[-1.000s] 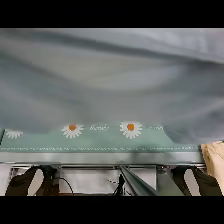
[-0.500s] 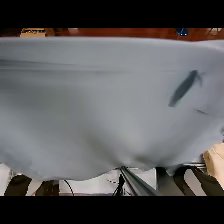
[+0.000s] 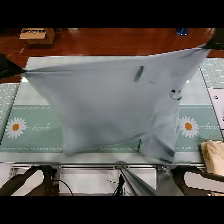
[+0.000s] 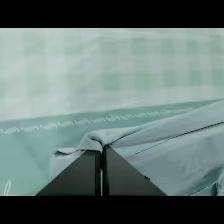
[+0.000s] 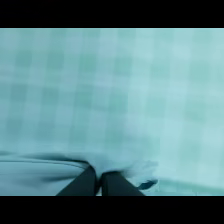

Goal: Fold the shirts.

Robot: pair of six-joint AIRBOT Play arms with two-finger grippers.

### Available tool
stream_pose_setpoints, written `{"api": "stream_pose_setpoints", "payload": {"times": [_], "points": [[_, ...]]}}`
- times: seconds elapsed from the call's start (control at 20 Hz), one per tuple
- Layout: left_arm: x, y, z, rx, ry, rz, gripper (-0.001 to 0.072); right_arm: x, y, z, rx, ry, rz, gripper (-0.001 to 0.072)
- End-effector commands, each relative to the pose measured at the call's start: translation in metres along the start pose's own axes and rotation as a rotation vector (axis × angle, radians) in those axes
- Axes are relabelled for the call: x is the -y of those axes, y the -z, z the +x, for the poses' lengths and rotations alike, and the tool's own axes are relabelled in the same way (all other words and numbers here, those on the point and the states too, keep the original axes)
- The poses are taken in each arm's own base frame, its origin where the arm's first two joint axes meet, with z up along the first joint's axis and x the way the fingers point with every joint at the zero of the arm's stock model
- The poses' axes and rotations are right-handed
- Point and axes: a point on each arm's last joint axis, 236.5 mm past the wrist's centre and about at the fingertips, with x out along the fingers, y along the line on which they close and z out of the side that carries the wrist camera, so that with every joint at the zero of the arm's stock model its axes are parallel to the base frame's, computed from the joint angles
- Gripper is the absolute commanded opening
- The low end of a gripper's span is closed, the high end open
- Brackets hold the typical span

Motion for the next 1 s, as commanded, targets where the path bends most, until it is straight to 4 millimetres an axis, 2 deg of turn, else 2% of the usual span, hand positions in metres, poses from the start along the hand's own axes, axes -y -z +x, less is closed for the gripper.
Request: {"api": "stream_pose_setpoints", "payload": {"times": [0.0, 0.15, 0.25, 0.4, 0.6, 0.75, 0.85, 0.95], "points": [[-0.030, -0.019, 0.073, -0.026, 0.016, -0.032, 0.0019, 0.000, -0.040, 0.081, 0.075, -0.005, 0.022, 0.0032], [-0.051, -0.043, 0.113, 0.033, -0.009, -0.062, 0.0019, 0.011, -0.050, 0.118, 0.098, -0.006, 0.064, 0.0032], [-0.060, -0.049, 0.136, 0.047, -0.015, -0.078, 0.0019, 0.018, -0.053, 0.143, 0.099, -0.001, 0.076, 0.0032], [-0.066, -0.040, 0.172, -0.005, -0.011, -0.093, 0.0019, 0.025, -0.049, 0.183, 0.083, -0.015, 0.105, 0.0031], [-0.074, -0.018, 0.210, -0.096, -0.003, -0.106, 0.0019, 0.034, -0.025, 0.229, -0.004, -0.018, 0.129, 0.0032], [-0.084, -0.001, 0.225, -0.159, -0.006, -0.146, 0.0019, 0.041, -0.006, 0.248, -0.074, -0.003, 0.136, 0.0032], [-0.081, 0.001, 0.226, -0.169, 0.004, -0.156, 0.0018, 0.041, -0.004, 0.248, -0.080, -0.003, 0.134, 0.0032], [-0.073, 0.007, 0.219, -0.203, 0.022, -0.149, 0.0019, 0.040, -0.001, 0.239, -0.098, -0.003, 0.132, 0.0032]]}}
